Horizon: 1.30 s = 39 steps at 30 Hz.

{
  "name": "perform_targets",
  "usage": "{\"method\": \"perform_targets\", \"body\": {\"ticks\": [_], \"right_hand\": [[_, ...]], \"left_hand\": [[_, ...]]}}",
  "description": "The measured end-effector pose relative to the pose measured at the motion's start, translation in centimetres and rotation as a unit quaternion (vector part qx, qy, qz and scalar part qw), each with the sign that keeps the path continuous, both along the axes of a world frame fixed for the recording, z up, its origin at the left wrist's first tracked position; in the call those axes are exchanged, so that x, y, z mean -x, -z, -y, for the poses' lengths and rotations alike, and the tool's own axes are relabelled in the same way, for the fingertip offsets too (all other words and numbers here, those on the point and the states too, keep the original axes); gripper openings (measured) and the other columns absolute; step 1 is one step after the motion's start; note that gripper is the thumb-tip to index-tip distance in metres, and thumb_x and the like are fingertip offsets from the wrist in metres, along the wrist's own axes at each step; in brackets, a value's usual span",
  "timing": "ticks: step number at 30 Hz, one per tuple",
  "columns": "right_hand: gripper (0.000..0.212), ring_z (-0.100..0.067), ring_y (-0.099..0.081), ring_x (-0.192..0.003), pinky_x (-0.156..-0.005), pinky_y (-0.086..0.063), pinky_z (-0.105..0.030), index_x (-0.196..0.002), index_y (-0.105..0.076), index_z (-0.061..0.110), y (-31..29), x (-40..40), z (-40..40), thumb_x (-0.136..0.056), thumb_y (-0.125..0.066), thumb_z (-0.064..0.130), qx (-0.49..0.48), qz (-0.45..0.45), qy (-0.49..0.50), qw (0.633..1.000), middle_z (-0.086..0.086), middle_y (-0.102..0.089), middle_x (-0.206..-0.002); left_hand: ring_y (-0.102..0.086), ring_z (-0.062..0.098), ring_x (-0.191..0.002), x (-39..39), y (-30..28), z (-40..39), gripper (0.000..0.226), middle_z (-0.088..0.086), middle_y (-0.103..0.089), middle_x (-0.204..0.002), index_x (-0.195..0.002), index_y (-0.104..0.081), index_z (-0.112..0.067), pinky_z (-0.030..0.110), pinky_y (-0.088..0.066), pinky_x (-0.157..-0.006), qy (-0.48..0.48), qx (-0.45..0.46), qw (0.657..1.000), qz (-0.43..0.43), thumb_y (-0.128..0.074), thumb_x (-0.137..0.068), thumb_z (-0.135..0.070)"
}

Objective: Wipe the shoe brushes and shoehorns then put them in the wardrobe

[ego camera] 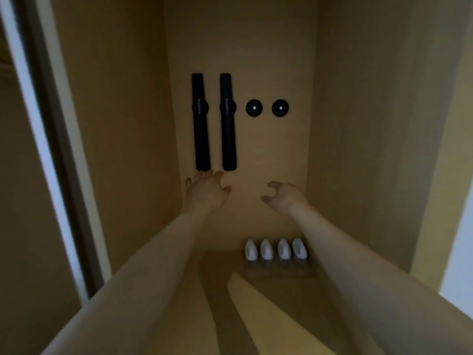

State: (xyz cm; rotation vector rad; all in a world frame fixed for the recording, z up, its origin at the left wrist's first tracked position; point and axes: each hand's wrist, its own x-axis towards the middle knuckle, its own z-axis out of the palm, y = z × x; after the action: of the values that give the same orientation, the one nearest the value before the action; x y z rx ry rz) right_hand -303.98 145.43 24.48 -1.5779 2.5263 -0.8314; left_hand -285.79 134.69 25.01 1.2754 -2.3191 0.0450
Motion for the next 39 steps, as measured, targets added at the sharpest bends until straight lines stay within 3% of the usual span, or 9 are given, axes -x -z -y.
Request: {"method": "perform_targets", "body": {"ticks": [4,9,14,18,25,30,37,39], "right_hand": [[0.061,-0.025,-0.053,-0.127,-0.094,-0.049,-0.032,-0.151,-0.038,0.026,2.0,-3.9,-4.5,-0.096,-0.055,0.048,-0.008,0.014,-0.009,1.000,-0.004,-0.048,-0.149],[0.057,-0.027,-0.052,-0.128,-0.101,-0.048,-0.038,-0.150,-0.038,0.026,3.0,-7.8,-8.6,-0.098,-0.052,0.045,-0.013,0.012,-0.018,1.000,-0.005,-0.051,-0.146],[0.059,-0.026,-0.058,-0.119,-0.094,-0.052,-0.038,-0.151,-0.037,0.030,3.9,-11.6,-11.8,-0.098,-0.049,0.052,0.020,0.007,-0.042,0.999,-0.005,-0.061,-0.134],[0.060,-0.028,-0.048,-0.133,-0.104,-0.045,-0.044,-0.152,-0.036,0.031,6.1,-13.4,-14.1,-0.098,-0.046,0.056,0.021,-0.013,-0.081,0.996,-0.002,-0.048,-0.149],[0.057,-0.024,-0.046,-0.135,-0.111,-0.038,-0.043,-0.150,-0.040,0.027,7.8,-16.7,-19.1,-0.099,-0.049,0.052,0.023,-0.018,-0.172,0.985,0.000,-0.051,-0.146],[0.055,-0.021,-0.043,-0.137,-0.109,-0.041,-0.041,-0.148,-0.042,0.028,9.3,-21.0,-22.7,-0.098,-0.051,0.049,0.040,0.014,-0.244,0.969,0.002,-0.046,-0.151],[0.054,-0.017,-0.043,-0.137,-0.097,-0.037,-0.030,-0.146,-0.042,0.032,12.2,-32.8,-28.0,-0.097,-0.053,0.049,0.049,0.057,-0.348,0.934,0.005,-0.045,-0.151],[0.054,-0.015,-0.046,-0.135,-0.101,-0.040,-0.031,-0.146,-0.041,0.035,13.1,-36.5,-29.7,-0.096,-0.054,0.050,0.036,0.071,-0.376,0.923,0.008,-0.046,-0.149]], "left_hand": [[-0.018,0.026,-0.146,-2.7,1.7,-4.0,0.061,0.002,-0.023,-0.160,-0.152,-0.023,-0.031,0.050,-0.012,-0.119,0.013,-0.028,0.999,0.009,-0.033,-0.097,-0.056],[-0.022,0.027,-0.144,-5.6,3.1,-9.0,0.058,0.002,-0.026,-0.158,-0.151,-0.026,-0.032,0.050,-0.019,-0.116,0.016,-0.044,0.999,0.009,-0.037,-0.097,-0.050],[-0.027,0.029,-0.142,-9.2,3.7,-13.4,0.058,0.002,-0.027,-0.158,-0.150,-0.028,-0.032,0.053,-0.022,-0.113,0.008,-0.026,1.000,-0.010,-0.042,-0.096,-0.045],[-0.028,0.030,-0.142,-12.1,5.0,-16.9,0.058,0.004,-0.033,-0.155,-0.149,-0.030,-0.030,0.052,-0.017,-0.116,-0.015,-0.029,0.999,-0.040,-0.043,-0.095,-0.046],[-0.027,0.029,-0.144,-17.1,6.9,-24.9,0.055,0.003,-0.035,-0.155,-0.148,-0.033,-0.033,0.053,-0.019,-0.116,-0.080,-0.046,0.992,-0.087,-0.043,-0.097,-0.051],[-0.028,0.028,-0.143,-22.1,8.9,-32.1,0.055,-0.001,-0.035,-0.154,-0.145,-0.037,-0.032,0.053,-0.023,-0.114,-0.128,-0.072,0.974,-0.172,-0.047,-0.094,-0.051],[-0.034,0.020,-0.139,-32.4,11.9,-42.0,0.049,-0.011,-0.041,-0.149,-0.140,-0.042,-0.040,0.051,-0.035,-0.111,-0.273,-0.074,0.928,-0.241,-0.051,-0.093,-0.051],[-0.034,0.021,-0.138,-35.9,12.4,-44.3,0.050,-0.010,-0.040,-0.150,-0.141,-0.042,-0.040,0.051,-0.034,-0.111,-0.311,-0.084,0.912,-0.254,-0.050,-0.093,-0.054]]}}
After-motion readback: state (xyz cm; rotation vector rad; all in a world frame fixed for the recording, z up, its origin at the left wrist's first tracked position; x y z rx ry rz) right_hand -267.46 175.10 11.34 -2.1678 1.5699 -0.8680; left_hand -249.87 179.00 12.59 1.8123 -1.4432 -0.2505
